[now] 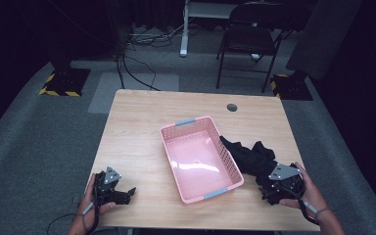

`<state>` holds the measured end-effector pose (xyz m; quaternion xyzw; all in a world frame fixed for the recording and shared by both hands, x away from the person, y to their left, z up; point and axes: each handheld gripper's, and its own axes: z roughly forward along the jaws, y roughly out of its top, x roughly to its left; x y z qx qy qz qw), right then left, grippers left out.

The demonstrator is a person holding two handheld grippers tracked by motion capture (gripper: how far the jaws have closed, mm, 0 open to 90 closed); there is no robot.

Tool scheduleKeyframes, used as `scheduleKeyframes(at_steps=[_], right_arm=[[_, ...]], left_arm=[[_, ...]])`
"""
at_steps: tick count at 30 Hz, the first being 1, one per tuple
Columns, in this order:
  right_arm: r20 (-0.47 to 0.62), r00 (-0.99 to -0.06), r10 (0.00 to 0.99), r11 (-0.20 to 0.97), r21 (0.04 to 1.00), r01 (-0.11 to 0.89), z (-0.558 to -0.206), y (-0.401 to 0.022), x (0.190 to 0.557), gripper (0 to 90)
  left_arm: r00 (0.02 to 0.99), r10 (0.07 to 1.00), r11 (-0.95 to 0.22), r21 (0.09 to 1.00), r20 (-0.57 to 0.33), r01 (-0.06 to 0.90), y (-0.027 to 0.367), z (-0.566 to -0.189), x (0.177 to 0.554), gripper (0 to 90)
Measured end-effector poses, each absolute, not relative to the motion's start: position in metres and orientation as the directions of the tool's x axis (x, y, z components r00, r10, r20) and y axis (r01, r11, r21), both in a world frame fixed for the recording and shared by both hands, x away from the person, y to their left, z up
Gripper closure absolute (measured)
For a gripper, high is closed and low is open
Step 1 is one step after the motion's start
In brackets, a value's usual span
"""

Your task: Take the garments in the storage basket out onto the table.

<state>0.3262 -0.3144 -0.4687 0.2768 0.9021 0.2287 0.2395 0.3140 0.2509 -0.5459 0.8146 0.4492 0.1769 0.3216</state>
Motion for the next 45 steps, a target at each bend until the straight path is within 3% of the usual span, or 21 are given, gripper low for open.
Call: scheduleKeyframes(at_steps=[18, 45], right_arm=[[-0.298, -0.698, 0.651, 0.708, 0.571, 0.416, -0.495, -0.336, 0.314, 4.5], [-0.192, -0.656, 0.73, 0.61, 0.616, 0.498, -0.529, -0.362, 0.299, 3.8]], left_arm=[[0.534, 0.846, -0.389, 0.683, -0.001, 0.618, 0.251, -0.546, 0.314, 0.0], [0.534, 0.846, -0.389, 0.683, -0.001, 0.618, 0.251, -0.546, 0.314, 0.0]])
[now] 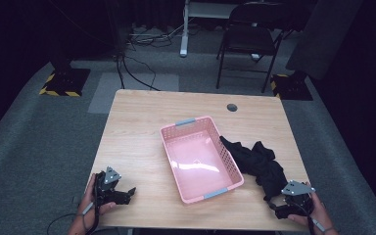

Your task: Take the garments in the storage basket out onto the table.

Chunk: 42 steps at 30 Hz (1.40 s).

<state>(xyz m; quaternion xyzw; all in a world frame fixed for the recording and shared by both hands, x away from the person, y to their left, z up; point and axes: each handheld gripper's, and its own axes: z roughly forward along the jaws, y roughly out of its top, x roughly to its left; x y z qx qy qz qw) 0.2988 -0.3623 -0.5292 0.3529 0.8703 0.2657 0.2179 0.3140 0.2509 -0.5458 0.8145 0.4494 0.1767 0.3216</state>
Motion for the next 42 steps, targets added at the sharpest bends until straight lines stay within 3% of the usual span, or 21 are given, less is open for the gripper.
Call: scheduleKeyframes(at_steps=[19, 42], right_arm=[[-0.008, -0.623, 0.782, 0.452, 0.696, 0.558, -0.546, -0.386, 0.296, 0.2], [-0.004, -0.608, 0.794, 0.429, 0.713, 0.555, -0.548, -0.391, 0.296, 0.2]], left_arm=[[0.534, 0.846, -0.389, 0.683, -0.001, 0.618, 0.251, -0.546, 0.314, 0.0], [0.534, 0.846, -0.389, 0.683, -0.001, 0.618, 0.251, -0.546, 0.314, 0.0]])
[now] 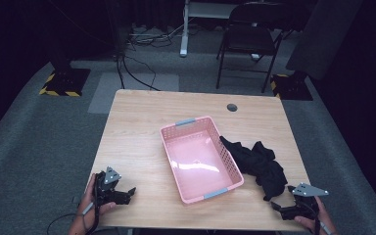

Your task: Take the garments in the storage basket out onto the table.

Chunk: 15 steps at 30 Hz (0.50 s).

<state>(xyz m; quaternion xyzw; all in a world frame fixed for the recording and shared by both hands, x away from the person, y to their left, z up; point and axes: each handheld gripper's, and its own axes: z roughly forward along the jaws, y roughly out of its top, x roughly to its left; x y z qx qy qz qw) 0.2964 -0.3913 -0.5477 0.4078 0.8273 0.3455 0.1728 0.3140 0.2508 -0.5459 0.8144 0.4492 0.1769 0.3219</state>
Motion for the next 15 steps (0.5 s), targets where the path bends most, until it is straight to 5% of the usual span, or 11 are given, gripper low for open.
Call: scheduleKeyframes(at_steps=[15], right_arm=[[-0.004, -0.604, 0.797, 0.426, 0.713, 0.557, -0.5477, -0.3913, 0.2961, 0.1]], left_arm=[[0.532, 0.847, -0.39, 0.68, 0.0, 0.62, 0.2509, -0.5456, 0.3134, 0.1]])
